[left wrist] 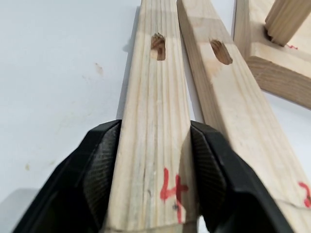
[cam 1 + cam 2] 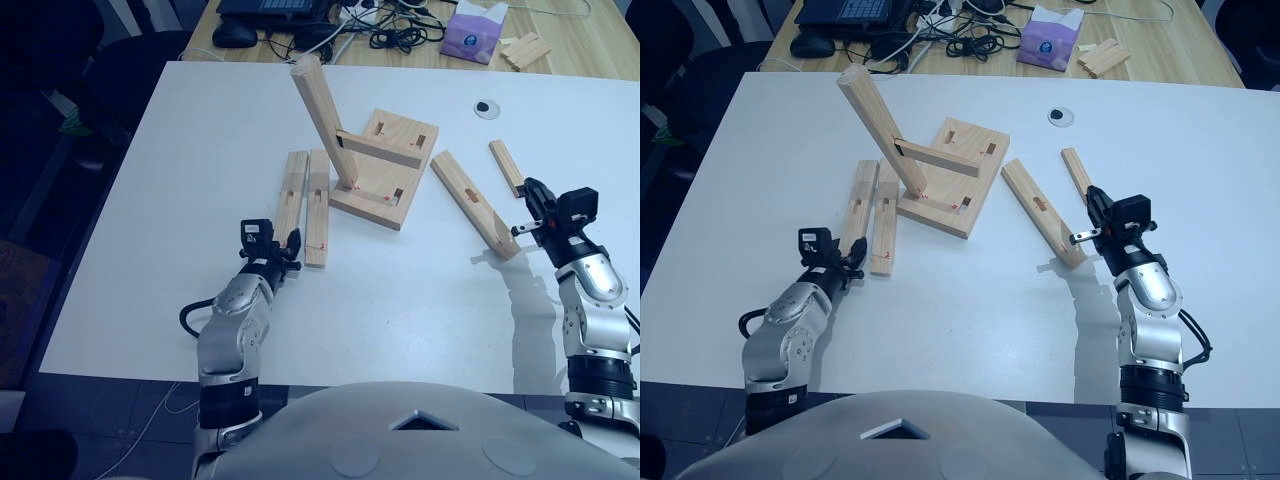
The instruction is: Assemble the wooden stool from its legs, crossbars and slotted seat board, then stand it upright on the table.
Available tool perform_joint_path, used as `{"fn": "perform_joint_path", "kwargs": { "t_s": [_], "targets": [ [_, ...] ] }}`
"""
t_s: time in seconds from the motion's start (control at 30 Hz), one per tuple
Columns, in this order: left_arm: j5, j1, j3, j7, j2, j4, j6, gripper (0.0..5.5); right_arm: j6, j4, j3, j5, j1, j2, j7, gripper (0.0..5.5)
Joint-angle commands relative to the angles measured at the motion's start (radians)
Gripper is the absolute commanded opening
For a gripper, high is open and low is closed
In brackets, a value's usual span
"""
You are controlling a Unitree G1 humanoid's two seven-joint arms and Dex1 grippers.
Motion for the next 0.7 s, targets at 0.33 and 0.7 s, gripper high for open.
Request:
{"fn": "perform_joint_path", "kwargs": {
  "t_s": [0.33, 0.7],
  "targets": [
    [0.128, -0.124, 0.001, 0.237, -0.082, 0.092, -0.308, 2.12, -0.025, 0.053, 0.009, -0.022, -0.074, -0.009, 0.011, 0.00],
    [0.185, -0.218, -0.026, 0.197, -0.057, 0.182, -0.846, 2.12, 0.134, 0.017, 0.013, 0.054, -0.220, -0.081, 0.141, 0.00]
  ]
}}
